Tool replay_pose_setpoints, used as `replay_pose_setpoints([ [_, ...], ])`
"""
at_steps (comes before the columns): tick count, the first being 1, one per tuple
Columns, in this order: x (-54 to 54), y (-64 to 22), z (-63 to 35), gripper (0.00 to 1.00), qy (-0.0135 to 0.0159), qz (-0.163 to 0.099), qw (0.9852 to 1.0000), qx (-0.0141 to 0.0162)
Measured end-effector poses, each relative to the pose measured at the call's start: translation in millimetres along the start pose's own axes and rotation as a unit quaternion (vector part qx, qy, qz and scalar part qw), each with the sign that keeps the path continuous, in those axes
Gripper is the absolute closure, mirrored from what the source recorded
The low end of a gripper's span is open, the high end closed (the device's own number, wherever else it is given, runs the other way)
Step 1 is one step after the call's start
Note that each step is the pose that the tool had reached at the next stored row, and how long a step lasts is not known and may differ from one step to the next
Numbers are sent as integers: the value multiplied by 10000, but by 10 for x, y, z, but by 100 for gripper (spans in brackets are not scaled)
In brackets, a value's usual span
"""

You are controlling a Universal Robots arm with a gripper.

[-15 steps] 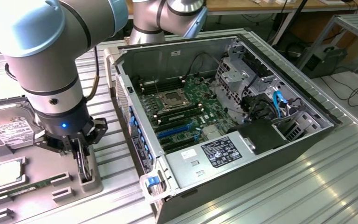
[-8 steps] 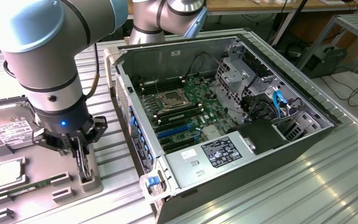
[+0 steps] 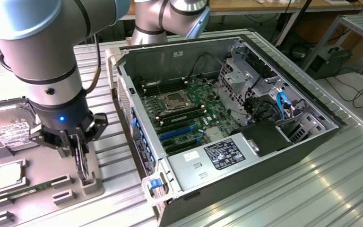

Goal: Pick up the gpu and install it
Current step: 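Pick up the gpu and move the gpu toward the slot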

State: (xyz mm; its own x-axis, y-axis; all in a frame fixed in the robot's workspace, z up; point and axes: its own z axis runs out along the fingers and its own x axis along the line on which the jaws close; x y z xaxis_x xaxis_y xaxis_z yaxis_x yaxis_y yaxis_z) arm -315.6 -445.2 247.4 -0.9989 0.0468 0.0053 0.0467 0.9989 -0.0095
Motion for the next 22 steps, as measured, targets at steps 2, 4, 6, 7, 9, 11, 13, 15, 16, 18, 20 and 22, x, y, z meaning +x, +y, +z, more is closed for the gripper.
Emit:
replay_pose_setpoints([
  [2,-1,0,-25,72,0,0,10000,0],
  [4,-2,0,-53,72,0,0,10000,0],
  [6,-2,-1,-85,72,0,0,10000,0],
  [7,-2,-1,-99,72,0,0,10000,0],
  [9,-4,-1,-137,72,1,0,10000,0],
  [11,-6,-1,-163,72,1,0,10000,0],
  [13,-8,-1,-190,72,2,0,10000,0],
  [15,-10,-1,-218,72,3,0,10000,0],
  [16,-10,-2,-231,72,3,0,10000,0],
  [18,-12,-2,-256,72,3,0,10000,0],
  [20,-13,-2,-279,72,4,0,10000,0],
  [22,-16,-2,-304,72,4,0,10000,0],
])
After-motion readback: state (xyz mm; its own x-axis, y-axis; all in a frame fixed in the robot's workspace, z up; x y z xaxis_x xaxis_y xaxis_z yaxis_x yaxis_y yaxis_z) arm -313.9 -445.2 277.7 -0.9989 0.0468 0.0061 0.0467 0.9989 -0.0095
